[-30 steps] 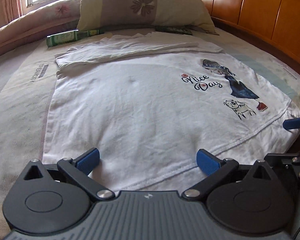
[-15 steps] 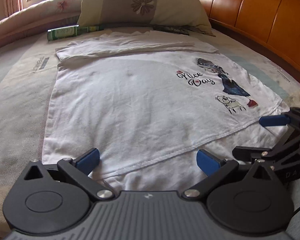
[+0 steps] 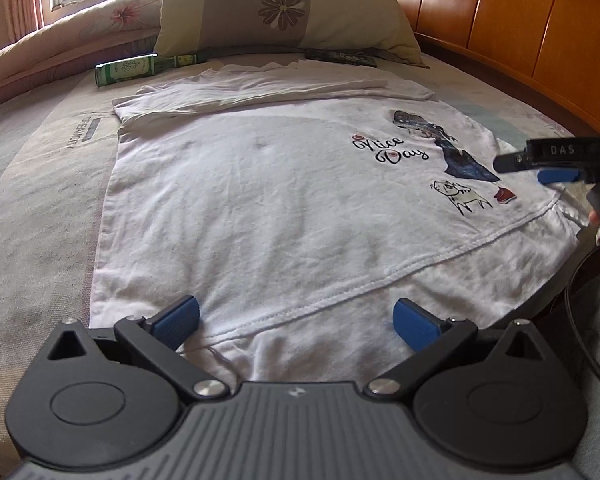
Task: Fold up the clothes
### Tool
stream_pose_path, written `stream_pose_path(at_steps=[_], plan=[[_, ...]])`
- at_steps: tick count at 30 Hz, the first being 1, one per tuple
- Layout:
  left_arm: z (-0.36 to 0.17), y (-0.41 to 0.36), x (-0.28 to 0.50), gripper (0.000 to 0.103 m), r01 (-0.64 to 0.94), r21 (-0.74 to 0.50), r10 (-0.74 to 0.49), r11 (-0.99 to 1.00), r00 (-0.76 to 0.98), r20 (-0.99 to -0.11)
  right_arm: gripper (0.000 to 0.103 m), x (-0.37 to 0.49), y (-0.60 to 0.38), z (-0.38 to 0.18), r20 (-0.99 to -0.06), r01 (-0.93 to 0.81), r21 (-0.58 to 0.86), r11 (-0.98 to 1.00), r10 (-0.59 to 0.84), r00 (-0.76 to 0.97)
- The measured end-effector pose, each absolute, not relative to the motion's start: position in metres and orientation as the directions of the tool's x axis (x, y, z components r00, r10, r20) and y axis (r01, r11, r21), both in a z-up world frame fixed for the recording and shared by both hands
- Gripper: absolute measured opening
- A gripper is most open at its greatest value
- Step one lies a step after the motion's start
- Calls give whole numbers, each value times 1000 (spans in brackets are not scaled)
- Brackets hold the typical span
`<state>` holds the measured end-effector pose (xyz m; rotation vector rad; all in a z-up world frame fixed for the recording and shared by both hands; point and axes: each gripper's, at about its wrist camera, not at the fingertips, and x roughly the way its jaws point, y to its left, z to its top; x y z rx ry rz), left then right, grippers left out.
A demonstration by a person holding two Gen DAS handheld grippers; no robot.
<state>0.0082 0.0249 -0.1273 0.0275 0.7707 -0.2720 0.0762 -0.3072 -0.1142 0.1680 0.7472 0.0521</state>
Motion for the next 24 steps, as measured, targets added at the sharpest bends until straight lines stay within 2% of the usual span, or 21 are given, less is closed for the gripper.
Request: stream_pose_path(at_steps=[5,8,14,18,24], plan=[[-126,27,10,102,261,-83,-243,962,673,-698,103,44,-307,-118,-683,-28,73,997,70,727],[-126,22,12,102,284,-44,-228,958,659,-717,103,47,-311,-112,-687,6,98,995,64,724],[-128,20,12,102,261,-29,-205,965,678,-706,103,94,-302,-95,-624,-41,142,989,121,772],[-128,18,11,102,265,-10,-194,964,682,-706,103,126,-300,-109,-664,-42,129,991,118,739],[-119,22,18,102,259,-32,-197,965,646,-738,103,106,-316,-121,-625,-36,179,983,142,767]])
